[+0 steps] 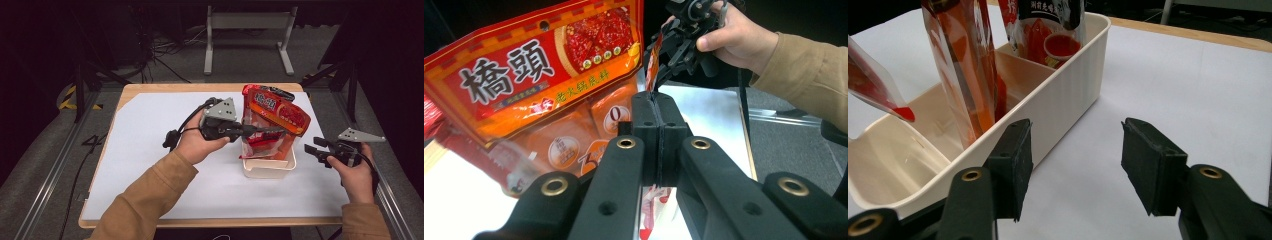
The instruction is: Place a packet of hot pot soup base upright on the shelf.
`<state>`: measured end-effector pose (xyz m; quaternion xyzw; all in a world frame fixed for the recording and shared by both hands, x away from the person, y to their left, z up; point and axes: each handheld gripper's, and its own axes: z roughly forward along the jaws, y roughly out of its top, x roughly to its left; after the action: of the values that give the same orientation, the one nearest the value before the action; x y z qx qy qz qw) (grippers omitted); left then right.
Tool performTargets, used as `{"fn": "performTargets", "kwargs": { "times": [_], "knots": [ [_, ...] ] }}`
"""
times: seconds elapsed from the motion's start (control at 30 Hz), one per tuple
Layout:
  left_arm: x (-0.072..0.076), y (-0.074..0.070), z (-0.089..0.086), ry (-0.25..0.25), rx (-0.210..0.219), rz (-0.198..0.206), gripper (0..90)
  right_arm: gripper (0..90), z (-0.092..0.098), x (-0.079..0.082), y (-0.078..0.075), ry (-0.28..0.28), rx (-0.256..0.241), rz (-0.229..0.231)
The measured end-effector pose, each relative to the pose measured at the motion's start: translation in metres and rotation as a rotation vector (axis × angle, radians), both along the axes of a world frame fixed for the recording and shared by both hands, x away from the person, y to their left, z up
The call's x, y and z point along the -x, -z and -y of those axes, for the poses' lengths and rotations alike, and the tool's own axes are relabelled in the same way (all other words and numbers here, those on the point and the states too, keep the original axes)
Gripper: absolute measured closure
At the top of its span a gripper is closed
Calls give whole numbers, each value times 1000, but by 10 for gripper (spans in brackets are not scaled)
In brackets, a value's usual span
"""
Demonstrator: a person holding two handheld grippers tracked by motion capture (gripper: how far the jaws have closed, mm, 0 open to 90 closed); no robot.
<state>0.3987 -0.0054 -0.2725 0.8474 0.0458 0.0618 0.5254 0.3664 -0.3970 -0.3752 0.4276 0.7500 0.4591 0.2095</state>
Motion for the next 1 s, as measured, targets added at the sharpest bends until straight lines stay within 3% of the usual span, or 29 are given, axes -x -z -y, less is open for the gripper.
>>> {"fn": "performTargets", "kwargs": {
  "times": [0.4,1.0],
  "knots": [
    [-2,6,12,17,12,-3,900,458,1,1,-2,1,-2,8],
    [2,19,26,81,14,-8,900,456,1,1,-2,2,-2,7]
  ]
}}
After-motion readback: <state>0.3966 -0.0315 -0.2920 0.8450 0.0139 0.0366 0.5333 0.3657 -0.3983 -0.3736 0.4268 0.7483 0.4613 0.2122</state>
